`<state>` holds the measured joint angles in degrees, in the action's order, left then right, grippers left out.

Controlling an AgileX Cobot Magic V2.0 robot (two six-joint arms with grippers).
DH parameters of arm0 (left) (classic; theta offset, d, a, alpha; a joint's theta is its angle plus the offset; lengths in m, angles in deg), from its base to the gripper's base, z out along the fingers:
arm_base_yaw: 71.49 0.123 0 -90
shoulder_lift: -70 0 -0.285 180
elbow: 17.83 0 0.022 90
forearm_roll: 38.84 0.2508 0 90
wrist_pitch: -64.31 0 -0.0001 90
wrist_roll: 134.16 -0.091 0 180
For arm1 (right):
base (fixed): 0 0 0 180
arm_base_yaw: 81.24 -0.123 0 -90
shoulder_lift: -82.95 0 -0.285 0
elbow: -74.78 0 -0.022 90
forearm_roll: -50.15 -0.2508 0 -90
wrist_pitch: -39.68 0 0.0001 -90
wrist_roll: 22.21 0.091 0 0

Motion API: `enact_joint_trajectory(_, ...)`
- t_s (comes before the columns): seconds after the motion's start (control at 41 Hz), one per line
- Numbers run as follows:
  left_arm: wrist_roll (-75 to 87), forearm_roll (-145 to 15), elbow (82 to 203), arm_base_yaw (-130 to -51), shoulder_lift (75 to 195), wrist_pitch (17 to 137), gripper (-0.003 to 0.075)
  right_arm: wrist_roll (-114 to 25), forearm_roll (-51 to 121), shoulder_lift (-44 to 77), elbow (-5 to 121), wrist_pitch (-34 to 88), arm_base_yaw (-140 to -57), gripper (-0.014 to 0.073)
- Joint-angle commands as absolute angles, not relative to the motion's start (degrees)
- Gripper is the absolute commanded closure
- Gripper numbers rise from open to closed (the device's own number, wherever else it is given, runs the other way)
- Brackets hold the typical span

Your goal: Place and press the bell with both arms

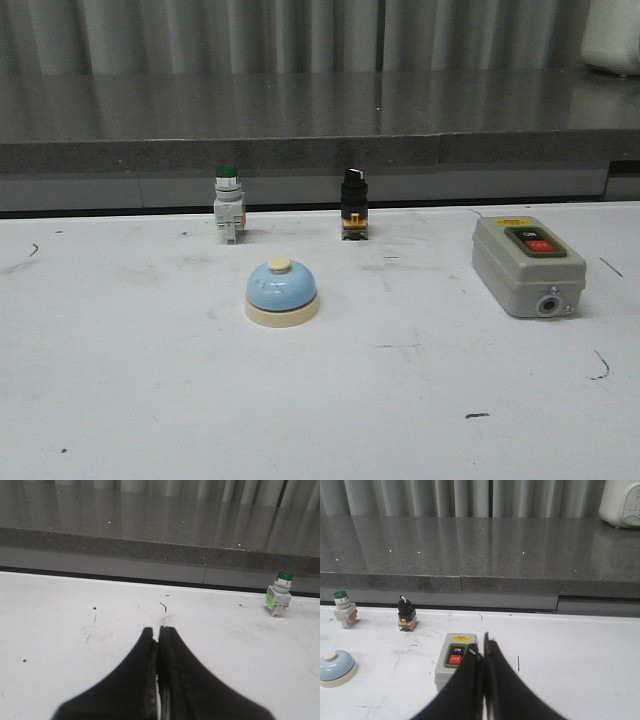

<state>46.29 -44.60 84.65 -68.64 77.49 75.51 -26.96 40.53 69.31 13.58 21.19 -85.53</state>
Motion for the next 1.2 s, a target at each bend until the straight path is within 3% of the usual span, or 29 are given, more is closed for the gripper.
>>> enact_joint_trajectory(0.0,46.38,-45.17,83.30,-68.52,76.61,70.57,0.0740,-26.86,40.66,68.78,15.08,25.59,-85.33,0.0661)
enact_joint_trajectory(0.488,46.38,-45.17,83.30,-68.52,76.61,70.57,0.0740,-28.21,45.27,68.78,14.35,26.54,-85.33,0.0661)
enact_joint_trajectory(0.878,46.38,-45.17,83.30,-68.52,76.61,70.57,0.0740,-28.21,48.14,75.39,-3.78,35.34,-85.26,0.0661)
enact_joint_trajectory(1.171,46.38,-45.17,83.30,-68.52,76.61,70.57,0.0740,-28.21,48.03,76.68,-3.69,31.65,-85.26,0.0661)
